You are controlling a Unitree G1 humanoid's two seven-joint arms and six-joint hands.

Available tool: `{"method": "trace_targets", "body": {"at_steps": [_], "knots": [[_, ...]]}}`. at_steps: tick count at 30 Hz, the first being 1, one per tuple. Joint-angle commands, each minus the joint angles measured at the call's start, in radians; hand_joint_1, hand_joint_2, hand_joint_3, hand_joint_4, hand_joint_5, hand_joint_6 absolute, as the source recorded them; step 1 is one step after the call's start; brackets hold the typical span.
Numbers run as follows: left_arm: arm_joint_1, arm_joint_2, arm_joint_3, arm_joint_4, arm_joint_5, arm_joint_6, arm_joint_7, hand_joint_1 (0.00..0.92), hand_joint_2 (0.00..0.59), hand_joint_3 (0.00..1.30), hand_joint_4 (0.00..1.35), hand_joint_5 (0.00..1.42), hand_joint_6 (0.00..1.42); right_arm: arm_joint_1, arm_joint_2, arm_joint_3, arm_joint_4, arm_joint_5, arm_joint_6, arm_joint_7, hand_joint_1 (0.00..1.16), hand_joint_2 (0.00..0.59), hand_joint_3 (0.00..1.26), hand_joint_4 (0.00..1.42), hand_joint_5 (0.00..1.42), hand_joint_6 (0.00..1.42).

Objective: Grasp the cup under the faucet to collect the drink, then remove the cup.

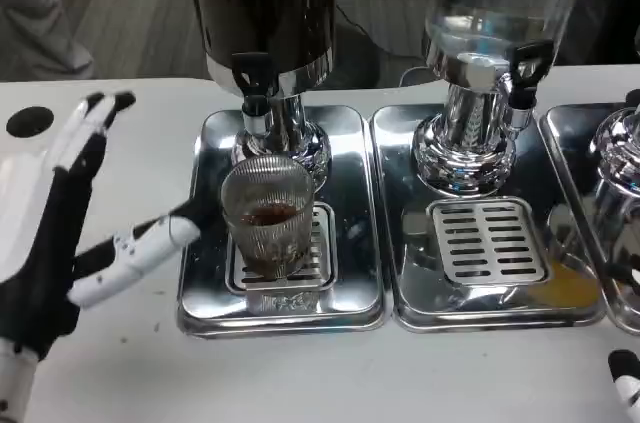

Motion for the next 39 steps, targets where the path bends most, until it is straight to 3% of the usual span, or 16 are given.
{"method": "trace_targets", "body": {"at_steps": [1, 13, 21, 28, 33, 39], "knots": [[0.066, 0.019, 0.020, 0.019, 0.017, -0.053, 0.019, 0.000, 0.012, 0.13, 0.03, 0.09, 0.36, -0.015, 0.006, 0.009, -0.019, 0.031, 0.022, 0.028, 0.29, 0.408, 0.12, 0.00, 0.01, 0.00], [0.215, -0.008, 0.013, 0.057, 0.018, -0.185, 0.086, 0.000, 0.017, 0.13, 0.03, 0.07, 0.34, -0.143, -0.048, 0.031, -0.045, 0.171, 0.124, 0.205, 0.43, 0.285, 0.16, 0.06, 0.11, 0.09], [0.288, -0.032, 0.003, 0.079, 0.023, -0.243, 0.124, 0.000, 0.026, 0.13, 0.03, 0.07, 0.35, -0.182, -0.027, 0.047, -0.109, 0.237, 0.194, 0.271, 0.56, 0.200, 0.13, 0.14, 0.18, 0.16], [0.342, -0.042, -0.004, 0.095, 0.032, -0.286, 0.153, 0.000, 0.026, 0.13, 0.03, 0.07, 0.35, -0.217, -0.017, 0.074, -0.152, 0.285, 0.271, 0.331, 0.58, 0.191, 0.12, 0.13, 0.18, 0.15], [0.368, -0.051, -0.013, 0.111, 0.034, -0.312, 0.170, 0.000, 0.027, 0.13, 0.03, 0.07, 0.35, -0.271, -0.004, 0.116, -0.181, 0.271, 0.350, 0.359, 0.58, 0.176, 0.12, 0.12, 0.17, 0.12], [0.410, -0.058, -0.013, 0.121, 0.029, -0.347, 0.191, 0.000, 0.029, 0.13, 0.03, 0.07, 0.35, -0.351, 0.030, 0.195, -0.181, 0.235, 0.445, 0.369, 0.58, 0.174, 0.12, 0.11, 0.16, 0.10]]}}
